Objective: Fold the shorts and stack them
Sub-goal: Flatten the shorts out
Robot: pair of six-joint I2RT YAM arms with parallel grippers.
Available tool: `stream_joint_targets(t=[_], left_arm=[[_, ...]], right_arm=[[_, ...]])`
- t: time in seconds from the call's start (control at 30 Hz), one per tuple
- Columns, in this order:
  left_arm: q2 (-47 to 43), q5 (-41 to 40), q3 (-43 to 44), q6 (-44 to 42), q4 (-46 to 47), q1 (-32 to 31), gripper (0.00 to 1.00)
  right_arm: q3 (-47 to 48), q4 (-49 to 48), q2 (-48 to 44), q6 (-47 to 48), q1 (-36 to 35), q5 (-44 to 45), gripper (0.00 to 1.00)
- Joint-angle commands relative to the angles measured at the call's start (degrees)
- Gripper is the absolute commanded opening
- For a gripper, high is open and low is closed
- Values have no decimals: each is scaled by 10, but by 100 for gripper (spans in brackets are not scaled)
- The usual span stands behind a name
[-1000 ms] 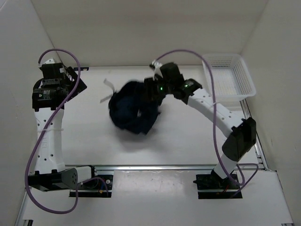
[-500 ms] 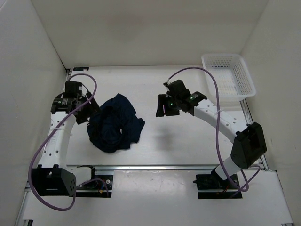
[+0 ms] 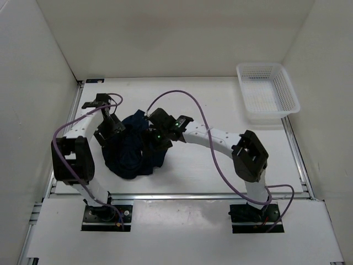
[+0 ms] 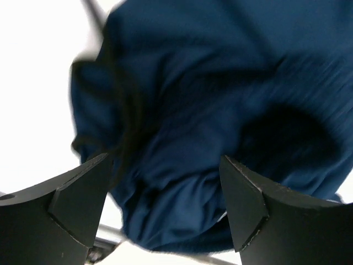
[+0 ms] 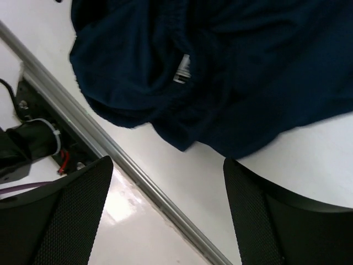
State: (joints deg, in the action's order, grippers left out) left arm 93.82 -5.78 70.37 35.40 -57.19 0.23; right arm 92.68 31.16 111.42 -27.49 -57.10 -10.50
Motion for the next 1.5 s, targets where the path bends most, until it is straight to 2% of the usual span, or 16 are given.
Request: stream_joint_targets(t=[0.0, 0.1, 0.17, 0.2, 0.23, 0.3, 0.33, 0.43, 0.63, 0.67, 0.73, 0.77, 0.87, 1.0, 1.2, 1.47], left_arm=[[49, -13, 66, -5, 31, -3, 88], [95, -13, 107, -10, 31, -3, 83], [113, -3, 129, -19, 31, -3, 70], [120, 4, 135, -19, 31, -3, 61], [132, 11, 141, -25, 31, -3, 36], [138, 30, 149, -25, 31, -8, 13], [138, 31, 149, -31, 26, -8, 10], [132, 36, 160, -37, 20, -8, 10], [86, 42, 225, -48, 1, -8, 10], [78, 47, 231, -48, -5, -8, 10], [73, 47, 242, -53, -5, -8, 10], [73, 53, 242, -53, -11, -8, 10], [73, 59, 242, -53, -11, -8, 10], [62, 59, 237, -53, -16, -8, 10], [57, 59, 237, -59, -21, -8, 10], [51, 66, 253, -53, -27, -8, 10]], right_arm=[[39, -10, 34, -33, -11, -38, 84], [52, -16, 63, -65, -16, -44, 75], [60, -16, 82, -77, -16, -39, 69], [60, -16, 87, -77, -16, -39, 59], [67, -16, 93, -82, -16, -39, 55], [73, -16, 100, -82, -16, -31, 39], [73, -16, 106, -82, -16, -19, 24], [79, -1, 106, -82, -16, -2, 0], [72, 12, 69, -77, 15, 25, 0], [72, 12, 69, -71, 20, 20, 8], [77, 12, 63, -71, 20, 15, 37], [77, 12, 63, -76, 20, 9, 63], [90, 7, 68, -98, 15, 9, 86], [120, 7, 98, -122, 9, 9, 86], [133, 1, 111, -129, -8, 9, 73], [158, 44, 152, -134, -27, 62, 48]])
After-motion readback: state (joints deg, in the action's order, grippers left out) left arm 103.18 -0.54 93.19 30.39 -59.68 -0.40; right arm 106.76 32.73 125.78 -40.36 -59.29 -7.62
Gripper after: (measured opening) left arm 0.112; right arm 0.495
